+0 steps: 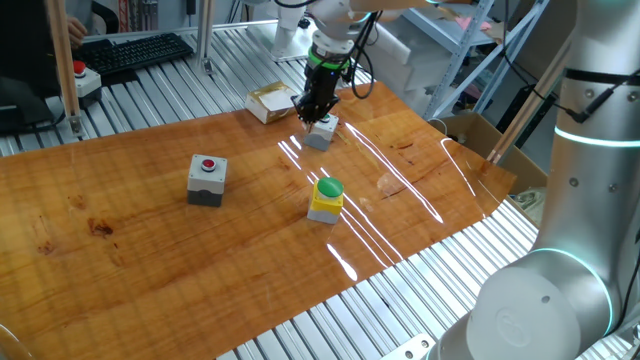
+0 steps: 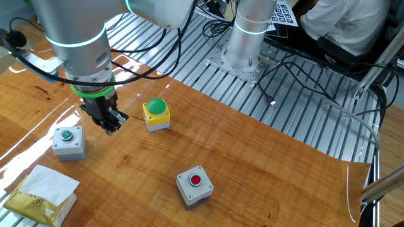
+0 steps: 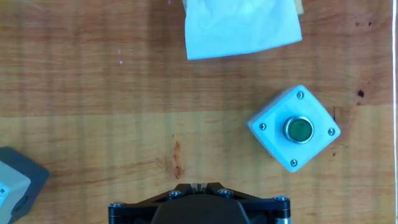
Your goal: Press three buttons from left to right in sequence
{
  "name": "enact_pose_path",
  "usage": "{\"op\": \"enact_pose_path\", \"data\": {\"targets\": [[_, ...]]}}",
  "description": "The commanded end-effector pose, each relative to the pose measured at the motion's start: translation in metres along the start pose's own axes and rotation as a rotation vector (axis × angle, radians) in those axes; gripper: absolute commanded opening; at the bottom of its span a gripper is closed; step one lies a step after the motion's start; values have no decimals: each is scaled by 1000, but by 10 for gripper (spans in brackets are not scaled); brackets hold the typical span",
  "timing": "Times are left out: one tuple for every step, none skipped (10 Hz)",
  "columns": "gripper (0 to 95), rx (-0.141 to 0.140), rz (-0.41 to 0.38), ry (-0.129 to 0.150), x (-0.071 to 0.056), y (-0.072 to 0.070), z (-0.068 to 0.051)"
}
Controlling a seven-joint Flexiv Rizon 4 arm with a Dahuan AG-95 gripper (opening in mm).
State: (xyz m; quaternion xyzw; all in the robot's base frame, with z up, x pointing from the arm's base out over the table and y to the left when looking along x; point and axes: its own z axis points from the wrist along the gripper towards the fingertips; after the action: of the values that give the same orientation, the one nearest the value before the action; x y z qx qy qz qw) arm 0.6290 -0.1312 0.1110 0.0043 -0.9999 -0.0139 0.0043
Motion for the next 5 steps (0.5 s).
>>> {"op": "enact_pose_path", "data": {"targets": [[0, 1, 2, -13, 3, 0, 0], [0, 9, 23, -8, 3, 0, 0], [0, 20, 47, 1, 3, 0, 0], [0, 25, 55, 1, 3, 0, 0], [0, 23, 64, -22, 3, 0, 0]]}}
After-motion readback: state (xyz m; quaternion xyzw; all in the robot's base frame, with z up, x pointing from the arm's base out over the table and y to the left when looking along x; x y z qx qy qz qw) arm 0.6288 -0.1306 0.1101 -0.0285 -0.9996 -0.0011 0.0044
